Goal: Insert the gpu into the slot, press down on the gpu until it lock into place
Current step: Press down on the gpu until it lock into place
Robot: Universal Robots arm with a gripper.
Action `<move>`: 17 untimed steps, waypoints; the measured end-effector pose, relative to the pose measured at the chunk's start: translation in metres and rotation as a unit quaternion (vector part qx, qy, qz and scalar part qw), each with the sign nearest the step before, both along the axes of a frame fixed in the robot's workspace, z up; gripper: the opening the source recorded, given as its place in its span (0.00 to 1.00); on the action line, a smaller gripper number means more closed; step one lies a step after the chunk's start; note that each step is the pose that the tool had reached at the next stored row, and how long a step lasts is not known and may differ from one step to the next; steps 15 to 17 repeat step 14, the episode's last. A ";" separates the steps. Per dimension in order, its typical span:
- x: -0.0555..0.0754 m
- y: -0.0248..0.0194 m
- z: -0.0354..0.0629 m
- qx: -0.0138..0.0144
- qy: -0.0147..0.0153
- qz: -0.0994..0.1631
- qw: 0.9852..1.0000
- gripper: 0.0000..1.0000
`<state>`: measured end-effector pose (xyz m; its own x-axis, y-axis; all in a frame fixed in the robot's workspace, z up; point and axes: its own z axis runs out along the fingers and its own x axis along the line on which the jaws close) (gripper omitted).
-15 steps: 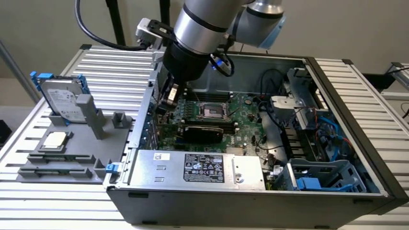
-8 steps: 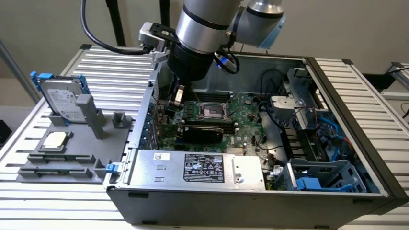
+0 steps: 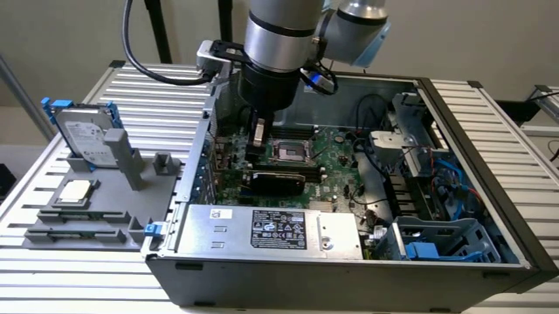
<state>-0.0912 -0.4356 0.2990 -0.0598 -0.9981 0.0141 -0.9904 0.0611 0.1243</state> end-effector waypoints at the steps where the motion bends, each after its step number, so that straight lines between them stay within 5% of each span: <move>1: 0.001 0.0000 0.0000 0.000 -0.008 0.000 1.000 0.11; 4: 0.003 0.0000 0.0000 0.000 -0.034 0.001 0.999 0.11; 5: 0.004 0.0000 0.0006 0.000 -0.036 0.001 0.999 0.11; 17: 0.005 0.0000 0.0010 0.000 -0.036 0.001 0.999 0.11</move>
